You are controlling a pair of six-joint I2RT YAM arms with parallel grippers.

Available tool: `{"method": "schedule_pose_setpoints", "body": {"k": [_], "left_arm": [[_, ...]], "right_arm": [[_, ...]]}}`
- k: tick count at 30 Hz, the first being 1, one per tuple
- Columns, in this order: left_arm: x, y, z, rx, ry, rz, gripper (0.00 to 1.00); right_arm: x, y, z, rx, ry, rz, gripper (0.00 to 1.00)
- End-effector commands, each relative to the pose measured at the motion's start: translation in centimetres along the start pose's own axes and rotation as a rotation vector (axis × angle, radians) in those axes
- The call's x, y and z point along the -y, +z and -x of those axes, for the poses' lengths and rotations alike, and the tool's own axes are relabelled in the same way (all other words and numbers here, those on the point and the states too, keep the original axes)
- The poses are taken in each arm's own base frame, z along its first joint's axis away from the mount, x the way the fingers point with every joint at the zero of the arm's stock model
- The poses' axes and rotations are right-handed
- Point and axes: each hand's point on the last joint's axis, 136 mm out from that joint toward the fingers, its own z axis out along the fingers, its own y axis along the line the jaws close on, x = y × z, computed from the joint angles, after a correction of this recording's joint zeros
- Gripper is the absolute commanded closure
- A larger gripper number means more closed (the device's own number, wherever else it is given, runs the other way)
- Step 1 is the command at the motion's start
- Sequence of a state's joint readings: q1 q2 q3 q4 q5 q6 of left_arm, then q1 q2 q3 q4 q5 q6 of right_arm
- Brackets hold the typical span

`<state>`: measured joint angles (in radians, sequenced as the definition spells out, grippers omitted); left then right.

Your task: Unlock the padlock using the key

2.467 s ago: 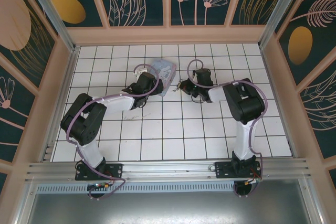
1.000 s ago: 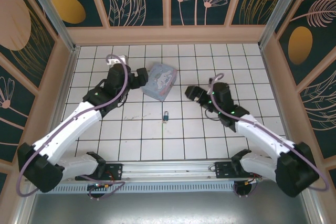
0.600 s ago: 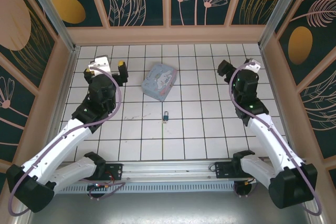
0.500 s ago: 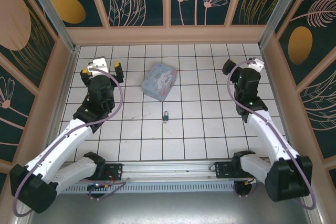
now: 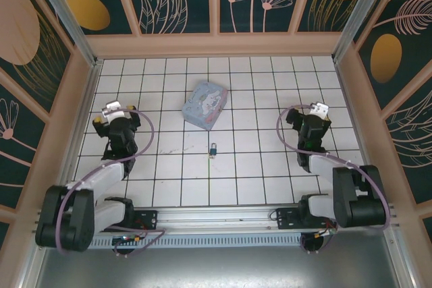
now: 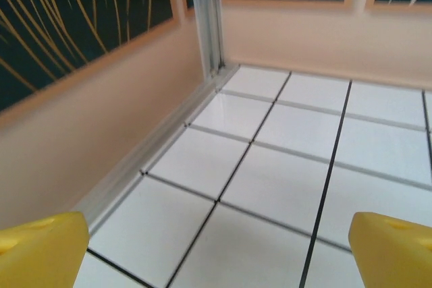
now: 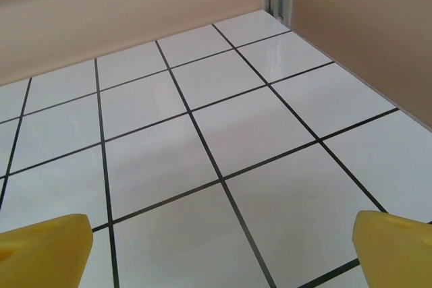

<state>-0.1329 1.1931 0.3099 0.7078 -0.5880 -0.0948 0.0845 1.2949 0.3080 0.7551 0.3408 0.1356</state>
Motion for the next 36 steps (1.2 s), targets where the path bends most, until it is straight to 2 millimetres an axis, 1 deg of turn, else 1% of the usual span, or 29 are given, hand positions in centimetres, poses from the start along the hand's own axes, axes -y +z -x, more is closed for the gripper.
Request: {"method": "schedule_pose_setpoints", "body": {"k": [1, 4, 7, 9, 11, 12, 13, 14, 15, 16, 17, 18, 19, 20, 24, 36], "left_arm": [[1.0, 0.0, 2.1, 0.16, -0.109, -0.073, 0.01], [1.5, 0.3, 0.9, 0.173, -0.085, -0.101, 0.01], [1.7, 0.6, 0.2, 0.186, -0.096, -0.122, 0.01], [2.3, 1.5, -0.1, 0.143, -0.09, -0.152, 0.01], [2.6, 1.7, -0.3, 0.136, -0.087, -0.187, 0.01], [2.6, 1.6, -0.5, 0.141, -0.087, -0.196, 0.01], [2.6, 1.4, -0.8, 0.157, -0.084, -0.204, 0.01], [2.6, 1.4, -0.5, 0.172, -0.089, -0.208, 0.01], [2.9, 1.6, -0.9, 0.143, -0.081, -0.215, 0.01], [2.9, 1.7, -0.9, 0.139, -0.078, -0.217, 0.01], [3.0, 1.8, -0.8, 0.143, -0.081, -0.218, 0.01], [3.2, 2.0, -1.1, 0.123, -0.078, -0.231, 0.01], [3.1, 2.2, -1.0, 0.122, -0.086, -0.241, 0.01], [3.2, 2.3, -1.1, 0.116, -0.084, -0.243, 0.01], [3.1, 2.2, -1.1, 0.119, -0.085, -0.241, 0.01], [3.0, 2.0, -0.9, 0.129, -0.088, -0.242, 0.01]], "right_arm": [[-0.7, -0.1, 1.9, 0.129, -0.019, 0.058, 0.01], [-1.3, -0.3, 1.7, 0.145, -0.055, 0.116, 0.01], [-1.4, -1.1, 1.9, 0.202, -0.062, 0.174, 0.01], [-1.2, -1.5, 1.4, 0.231, -0.057, 0.189, 0.01], [-1.5, -1.7, 0.8, 0.251, -0.074, 0.219, 0.02], [-2.0, -1.5, 0.7, 0.243, -0.085, 0.242, 0.02], [-2.7, -1.1, 0.2, 0.198, -0.101, 0.275, 0.04], [-2.8, -0.8, 0.2, 0.195, -0.111, 0.28, 0.05], [-2.6, -0.3, 0.4, 0.187, -0.102, 0.269, 0.05], [-2.6, 0.4, 0.0, 0.147, -0.084, 0.284, 0.05], [-2.0, 1.0, 0.1, 0.133, -0.054, 0.27, 0.05], [-1.7, 1.2, -0.1, 0.11, -0.039, 0.28, 0.05], [-1.7, 1.2, 0.1, 0.123, -0.04, 0.276, 0.01], [-1.7, 1.3, -0.1, 0.113, -0.043, 0.269, 0.01], [-1.8, 1.2, -0.1, 0.119, -0.057, 0.242, 0.01], [-1.9, 1.1, 0.0, 0.126, -0.059, 0.247, 0.01]]}}
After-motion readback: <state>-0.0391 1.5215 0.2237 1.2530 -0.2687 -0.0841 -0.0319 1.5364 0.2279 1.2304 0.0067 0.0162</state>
